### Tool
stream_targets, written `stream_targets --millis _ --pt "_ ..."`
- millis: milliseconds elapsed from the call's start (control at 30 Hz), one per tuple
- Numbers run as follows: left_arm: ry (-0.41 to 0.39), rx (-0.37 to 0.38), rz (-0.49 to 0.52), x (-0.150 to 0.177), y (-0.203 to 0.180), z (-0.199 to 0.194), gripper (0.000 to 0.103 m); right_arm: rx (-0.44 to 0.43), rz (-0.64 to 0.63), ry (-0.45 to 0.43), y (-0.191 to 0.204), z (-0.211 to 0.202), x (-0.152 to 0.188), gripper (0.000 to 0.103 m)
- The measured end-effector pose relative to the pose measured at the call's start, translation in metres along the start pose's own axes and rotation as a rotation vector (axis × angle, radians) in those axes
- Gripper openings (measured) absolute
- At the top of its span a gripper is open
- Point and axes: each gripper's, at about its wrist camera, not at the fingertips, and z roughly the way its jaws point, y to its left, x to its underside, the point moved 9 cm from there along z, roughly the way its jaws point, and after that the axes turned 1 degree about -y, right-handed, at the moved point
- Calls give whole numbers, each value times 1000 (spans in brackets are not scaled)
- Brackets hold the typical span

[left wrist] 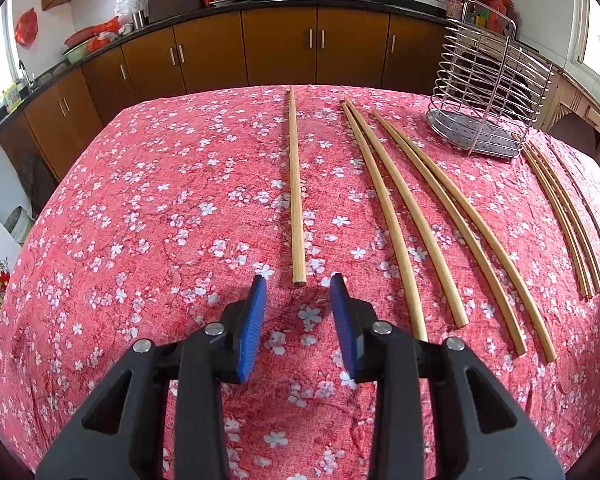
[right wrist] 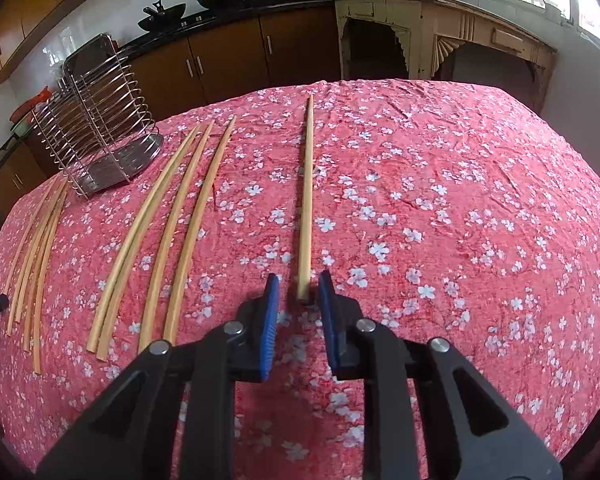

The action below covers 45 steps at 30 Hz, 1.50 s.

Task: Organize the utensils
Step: 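Close the left tool on a wooden chopstick while the right tool lifts its chopstick, then carry both held chopsticks upright over the wire holder basket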

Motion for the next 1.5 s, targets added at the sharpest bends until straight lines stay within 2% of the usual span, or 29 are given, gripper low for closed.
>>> stream_targets --millis 133,200,233,267,300,533,733,1033,1333,1500 --pt "6 1 -3 -7 -3 6 26 10 -7 1 0 0 0 21" --pt "-1 -12 11 -9 -6 8 20 20 -10 5 2 0 0 19" --pt "-3 -8 11 -10 -8 9 17 28 -9 7 1 0 0 14" --pt "-3 -8 7 -10 -8 10 10 30 -3 8 -1 0 0 8" --pt "-4 -12 4 -10 -8 10 7 18 5 8 -2 0 -1 8" --pt "-25 12 -12 -4 3 1 7 -8 16 -9 -4 -9 1 8" --pt "-130 -8 3 -15 12 -39 7 7 -34 -140 1 -54 -17 8" --pt "-313 -10 -15 -57 20 -105 7 -7 -54 -329 10 -118 -65 8" --pt "-415 -23 -37 -103 29 -129 7 12 -61 -463 17 -153 -126 8" --pt "-451 -37 -57 -130 37 -137 7 4 -46 -485 19 -157 -150 8"
